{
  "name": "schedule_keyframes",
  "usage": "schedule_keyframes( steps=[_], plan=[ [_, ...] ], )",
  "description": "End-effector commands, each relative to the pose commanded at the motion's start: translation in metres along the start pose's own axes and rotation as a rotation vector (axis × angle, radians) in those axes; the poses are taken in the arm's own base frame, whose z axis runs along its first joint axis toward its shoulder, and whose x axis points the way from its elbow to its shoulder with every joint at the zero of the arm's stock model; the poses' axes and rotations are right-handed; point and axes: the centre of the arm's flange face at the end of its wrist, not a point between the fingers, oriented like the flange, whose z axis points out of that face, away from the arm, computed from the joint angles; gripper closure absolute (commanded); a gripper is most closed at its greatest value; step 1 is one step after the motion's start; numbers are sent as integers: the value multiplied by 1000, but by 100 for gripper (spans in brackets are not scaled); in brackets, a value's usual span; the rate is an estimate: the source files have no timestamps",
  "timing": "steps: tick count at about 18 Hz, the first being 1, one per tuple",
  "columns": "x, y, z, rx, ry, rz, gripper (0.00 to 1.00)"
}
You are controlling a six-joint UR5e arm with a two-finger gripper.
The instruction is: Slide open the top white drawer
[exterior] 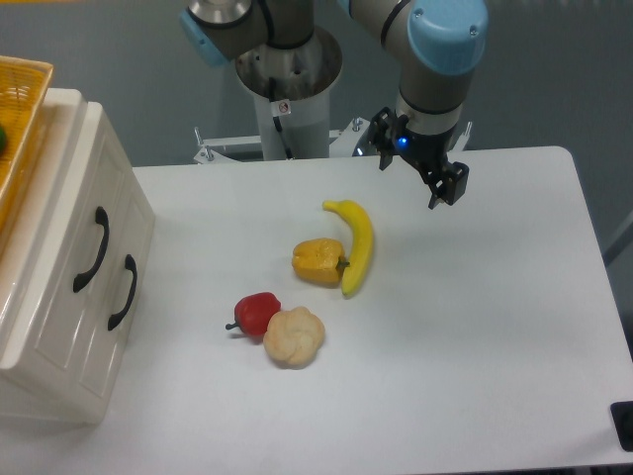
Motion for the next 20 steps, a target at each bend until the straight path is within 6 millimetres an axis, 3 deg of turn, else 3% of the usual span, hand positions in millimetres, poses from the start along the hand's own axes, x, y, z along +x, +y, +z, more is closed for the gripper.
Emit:
schedule_keyframes(
  steps=[7,11,20],
  plan=[
    [0,-1,1,4,4,2,0],
    [4,-1,15,-1,31,0,0],
    [12,-4,21,28,53,-34,0]
  ],
)
